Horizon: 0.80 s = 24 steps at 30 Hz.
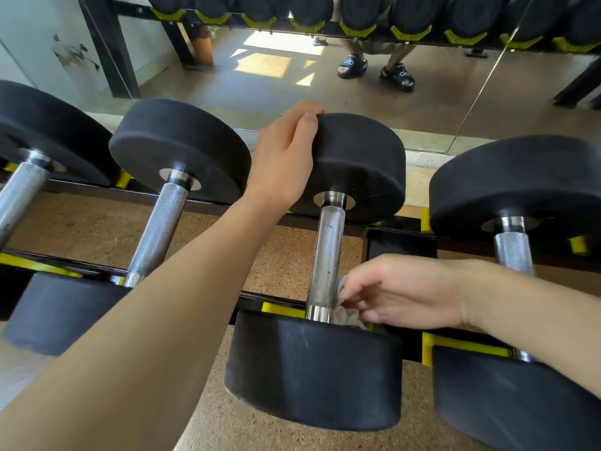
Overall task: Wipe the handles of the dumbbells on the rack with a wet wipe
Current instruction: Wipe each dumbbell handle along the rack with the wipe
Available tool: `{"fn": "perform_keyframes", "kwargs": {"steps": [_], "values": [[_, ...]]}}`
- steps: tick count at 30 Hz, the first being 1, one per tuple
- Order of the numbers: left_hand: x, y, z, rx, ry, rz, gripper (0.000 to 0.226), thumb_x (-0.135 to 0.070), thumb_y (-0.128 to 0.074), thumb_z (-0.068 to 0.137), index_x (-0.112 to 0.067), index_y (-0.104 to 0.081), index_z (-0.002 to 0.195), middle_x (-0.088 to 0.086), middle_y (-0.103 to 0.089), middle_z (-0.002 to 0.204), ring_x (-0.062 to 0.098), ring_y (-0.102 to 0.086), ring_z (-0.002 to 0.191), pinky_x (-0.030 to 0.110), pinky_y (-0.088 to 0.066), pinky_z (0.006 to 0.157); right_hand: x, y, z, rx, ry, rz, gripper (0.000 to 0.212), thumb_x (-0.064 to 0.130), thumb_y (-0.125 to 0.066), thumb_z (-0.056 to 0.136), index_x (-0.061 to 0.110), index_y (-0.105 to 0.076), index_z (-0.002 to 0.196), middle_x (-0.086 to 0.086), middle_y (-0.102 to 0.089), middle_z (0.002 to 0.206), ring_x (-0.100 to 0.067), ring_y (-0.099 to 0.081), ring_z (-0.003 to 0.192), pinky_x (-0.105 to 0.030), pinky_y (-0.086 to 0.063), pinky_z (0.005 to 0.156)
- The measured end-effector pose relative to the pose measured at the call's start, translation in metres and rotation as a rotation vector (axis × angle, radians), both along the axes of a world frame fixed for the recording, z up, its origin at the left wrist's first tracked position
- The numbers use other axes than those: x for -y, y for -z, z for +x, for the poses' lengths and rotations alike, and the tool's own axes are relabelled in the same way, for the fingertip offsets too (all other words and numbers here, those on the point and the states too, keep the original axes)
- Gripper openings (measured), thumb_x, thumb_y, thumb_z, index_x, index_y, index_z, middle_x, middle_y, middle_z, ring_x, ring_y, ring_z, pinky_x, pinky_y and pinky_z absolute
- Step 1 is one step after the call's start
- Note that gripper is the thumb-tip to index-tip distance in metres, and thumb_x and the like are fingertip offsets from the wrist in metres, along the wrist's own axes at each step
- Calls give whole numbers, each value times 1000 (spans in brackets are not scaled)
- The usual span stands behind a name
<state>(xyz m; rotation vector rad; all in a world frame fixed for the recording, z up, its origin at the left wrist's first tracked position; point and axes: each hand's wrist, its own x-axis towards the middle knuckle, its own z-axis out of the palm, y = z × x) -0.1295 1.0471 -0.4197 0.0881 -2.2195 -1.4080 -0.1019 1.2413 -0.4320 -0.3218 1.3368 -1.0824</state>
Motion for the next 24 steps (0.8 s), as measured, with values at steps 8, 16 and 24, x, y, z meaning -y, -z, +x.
{"fn": "perform_keyframes", "kwargs": {"steps": [8,16,24], "values": [[0,0,0,-10,0,6,39,-29,-30,102,-16,-66,99,10,-65,96,20,-59,92,40,-46,84,-1,-18,-6,-457,96,-69,3,5,-60,92,2,-60,94,-9,-69,84,-12,-62,70,-25,-50,62],[0,1,0,-11,2,-3,39,-29,-30,103,-17,-67,101,8,-66,97,17,-59,92,39,-46,84,17,-10,9,-1359,92,-55,31,30,-69,85,28,-61,115,16,-59,99,1,-56,97,-24,-48,83],[1,1,-2,-6,-4,9,37,-29,-31,101,-19,-66,98,5,-66,95,19,-59,95,43,-47,88,4,-18,11,-1098,-199,-93,10,25,-71,86,26,-78,93,13,-69,88,-2,-64,88,-26,-50,79]]}}
